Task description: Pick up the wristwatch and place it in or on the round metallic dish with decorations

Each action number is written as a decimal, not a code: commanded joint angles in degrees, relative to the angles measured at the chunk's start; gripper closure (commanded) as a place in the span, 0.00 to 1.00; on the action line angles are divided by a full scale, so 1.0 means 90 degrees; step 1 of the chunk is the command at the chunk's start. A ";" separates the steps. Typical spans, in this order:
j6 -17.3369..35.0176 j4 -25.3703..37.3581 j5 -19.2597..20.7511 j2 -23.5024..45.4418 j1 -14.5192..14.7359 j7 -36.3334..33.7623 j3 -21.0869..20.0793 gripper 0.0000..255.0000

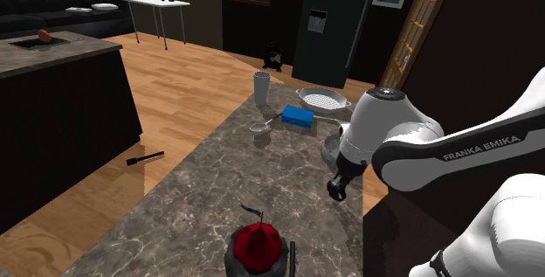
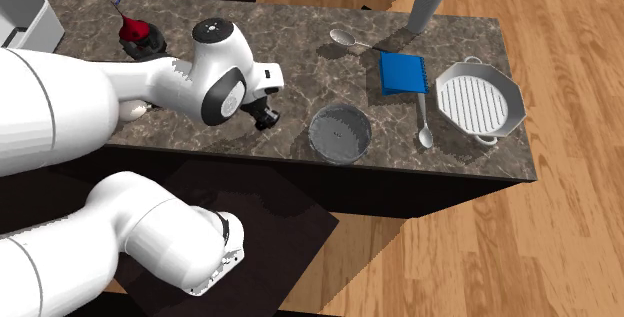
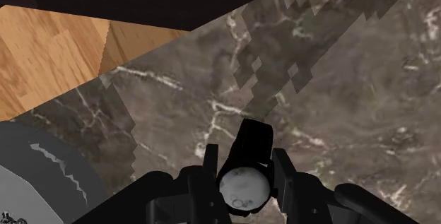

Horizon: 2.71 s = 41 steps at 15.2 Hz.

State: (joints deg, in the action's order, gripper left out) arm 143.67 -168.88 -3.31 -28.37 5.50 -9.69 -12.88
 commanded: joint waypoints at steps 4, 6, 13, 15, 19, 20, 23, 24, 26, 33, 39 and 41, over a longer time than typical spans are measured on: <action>-0.0655 0.0179 -0.0032 -0.0473 0.0053 0.0070 0.0083 1.00; -0.0909 0.0262 -0.0037 -0.0644 0.0067 0.0092 0.0114 1.00; -0.1747 0.0609 -0.0029 -0.1138 0.0092 0.0155 0.0208 1.00; -0.1973 0.0722 -0.0022 -0.1251 0.0094 0.0170 0.0232 1.00; -0.2377 0.0948 -0.0006 -0.1430 0.0095 0.0195 0.0275 1.00; -0.2334 0.0992 0.0096 -0.1348 -0.0026 0.0359 0.0409 1.00; -0.2200 0.1180 0.0385 -0.1044 -0.0367 0.0837 0.0801 1.00; -0.2155 0.1259 0.0473 -0.0926 -0.0472 0.0991 0.0927 1.00; -0.2067 0.1443 0.0635 -0.0667 -0.0668 0.1292 0.1174 1.00; -0.1824 0.2324 0.1006 0.0399 -0.1175 0.2293 0.1971 1.00; -0.1485 0.2567 0.1059 0.0959 -0.1302 0.2637 0.2243 1.00; -0.1289 0.2471 0.1064 0.1060 -0.1303 0.2631 0.2253 1.00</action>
State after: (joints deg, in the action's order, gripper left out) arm 131.29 -146.43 6.25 -19.37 -6.22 13.95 7.32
